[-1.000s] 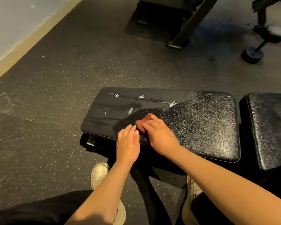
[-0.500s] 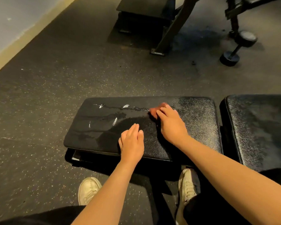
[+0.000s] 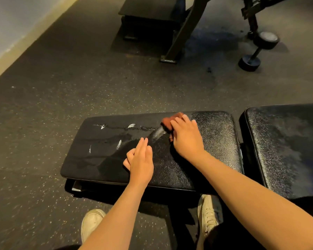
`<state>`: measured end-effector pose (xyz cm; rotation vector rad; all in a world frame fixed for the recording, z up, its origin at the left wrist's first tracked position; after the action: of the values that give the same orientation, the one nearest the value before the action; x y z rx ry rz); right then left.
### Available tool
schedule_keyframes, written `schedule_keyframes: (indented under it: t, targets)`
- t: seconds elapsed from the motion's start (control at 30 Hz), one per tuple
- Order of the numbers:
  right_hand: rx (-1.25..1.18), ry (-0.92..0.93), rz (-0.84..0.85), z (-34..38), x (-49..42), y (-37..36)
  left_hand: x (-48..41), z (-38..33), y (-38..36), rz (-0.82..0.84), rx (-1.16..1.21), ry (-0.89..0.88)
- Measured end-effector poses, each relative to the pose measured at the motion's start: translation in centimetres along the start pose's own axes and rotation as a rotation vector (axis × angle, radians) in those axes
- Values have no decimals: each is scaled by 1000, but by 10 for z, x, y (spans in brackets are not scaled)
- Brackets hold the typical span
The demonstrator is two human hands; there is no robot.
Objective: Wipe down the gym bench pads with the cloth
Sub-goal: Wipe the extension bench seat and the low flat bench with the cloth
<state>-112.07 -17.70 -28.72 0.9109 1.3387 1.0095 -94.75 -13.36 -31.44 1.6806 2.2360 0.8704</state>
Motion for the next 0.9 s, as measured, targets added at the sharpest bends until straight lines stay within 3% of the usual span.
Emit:
schedule_keyframes:
  t: [0.1,0.23,0.33,0.43,0.53,0.67,0.73,0.83,0.9]
  targets:
    - [-25,-63,-33,12,1,1,-2,4,-1,-18,11,-4]
    - [-223,133,-3,54,31,-6,-2,5,-2,-26,-42,-43]
    - [-190,247,21,40,29,-7,-1,5,0,-30,-81,-63]
    - [-59,111,-1,7,10,2,1,7,2,5,-78,-98]
    - [12,-86,-34,-3,7,5,3,4,3,5,0,-7]
    - [-204,41,7,45,30,-7,-4,-3,-1,-73,96,88]
    - [-360,156,85,56,36,-14,-7,-4,-2,-83,63,5]
    - [-544,69,102,43,30,-7,-10,-2,-3,-70,-43,-73]
    - [-453,-9,5,29,27,2,-8,-1,-8,-80,-134,-161]
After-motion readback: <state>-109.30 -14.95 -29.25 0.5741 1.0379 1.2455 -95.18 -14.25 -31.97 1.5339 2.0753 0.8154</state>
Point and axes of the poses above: each hand's wrist, its own x-axis away from the middle knuckle, its own y-axis out of the back of the hand, z = x × y, the point moved 1 cm from there along -x, towards the middle knuckle, and after that the axes turned 15 degrees about -z, right-handed, at the moved point
